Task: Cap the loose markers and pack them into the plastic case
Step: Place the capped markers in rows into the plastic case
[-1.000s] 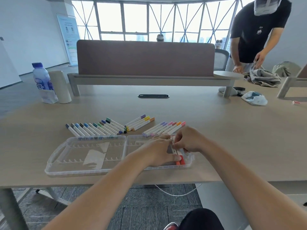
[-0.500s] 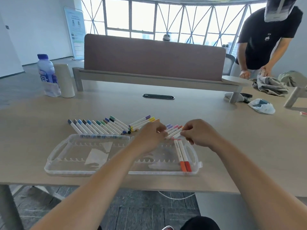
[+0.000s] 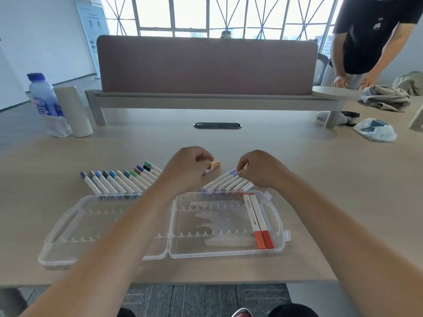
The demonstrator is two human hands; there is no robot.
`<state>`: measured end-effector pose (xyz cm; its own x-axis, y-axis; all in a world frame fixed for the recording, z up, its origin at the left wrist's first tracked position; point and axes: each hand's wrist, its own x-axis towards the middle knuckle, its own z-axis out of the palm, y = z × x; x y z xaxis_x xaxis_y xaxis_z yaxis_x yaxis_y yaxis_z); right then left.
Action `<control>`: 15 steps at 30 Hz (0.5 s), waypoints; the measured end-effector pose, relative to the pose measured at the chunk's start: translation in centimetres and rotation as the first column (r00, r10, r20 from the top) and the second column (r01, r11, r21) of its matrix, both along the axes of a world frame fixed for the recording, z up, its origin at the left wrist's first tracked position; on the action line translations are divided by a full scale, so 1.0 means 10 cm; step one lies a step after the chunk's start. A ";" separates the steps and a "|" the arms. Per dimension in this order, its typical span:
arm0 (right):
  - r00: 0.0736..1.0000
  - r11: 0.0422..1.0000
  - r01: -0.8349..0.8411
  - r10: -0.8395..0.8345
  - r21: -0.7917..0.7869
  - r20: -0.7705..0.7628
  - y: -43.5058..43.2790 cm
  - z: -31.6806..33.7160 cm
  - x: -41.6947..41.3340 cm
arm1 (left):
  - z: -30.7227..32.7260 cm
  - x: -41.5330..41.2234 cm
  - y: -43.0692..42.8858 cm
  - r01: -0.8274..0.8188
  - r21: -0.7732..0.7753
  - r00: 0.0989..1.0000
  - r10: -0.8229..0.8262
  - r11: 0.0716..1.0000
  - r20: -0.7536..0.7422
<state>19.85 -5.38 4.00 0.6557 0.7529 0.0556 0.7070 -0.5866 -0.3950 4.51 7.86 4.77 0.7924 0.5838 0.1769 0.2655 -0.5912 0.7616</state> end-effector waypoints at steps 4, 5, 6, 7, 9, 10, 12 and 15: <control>0.995 0.995 -0.092 0.095 0.049 -0.041 0.15 0.02 -0.06 | 0.07 -0.08 0.09 -0.022 0.026 1.000 0.022 0.999 -0.012; 0.994 0.993 -0.107 0.109 0.039 -0.033 0.17 0.02 -0.08 | 0.07 -0.09 0.10 -0.016 0.026 1.000 0.016 1.000 -0.018; 0.993 0.993 -0.119 0.119 0.028 -0.023 0.19 0.02 -0.09 | 0.07 -0.10 0.10 -0.012 0.021 1.000 0.012 1.000 -0.020; 0.992 0.992 -0.127 0.128 0.023 -0.019 0.20 0.02 -0.09 | 0.07 -0.10 0.11 -0.011 0.015 1.000 0.011 1.000 -0.019; 0.990 0.990 -0.138 0.138 0.012 -0.017 0.21 0.02 -0.11 | 0.06 -0.10 0.12 -0.008 0.013 1.000 0.008 1.000 -0.021; 0.991 0.991 -0.137 0.137 -0.003 -0.008 0.21 0.02 -0.12 | 0.06 -0.09 0.12 -0.006 0.016 1.000 0.007 1.000 -0.024; 0.991 0.990 -0.128 0.129 -0.053 0.031 0.20 0.02 -0.12 | 0.06 -0.09 0.11 -0.004 0.026 1.000 0.004 1.000 -0.026; 0.991 0.988 -0.093 0.104 -0.123 0.085 0.17 0.01 -0.09 | 0.06 -0.10 0.10 -0.005 0.022 0.999 0.006 1.000 -0.033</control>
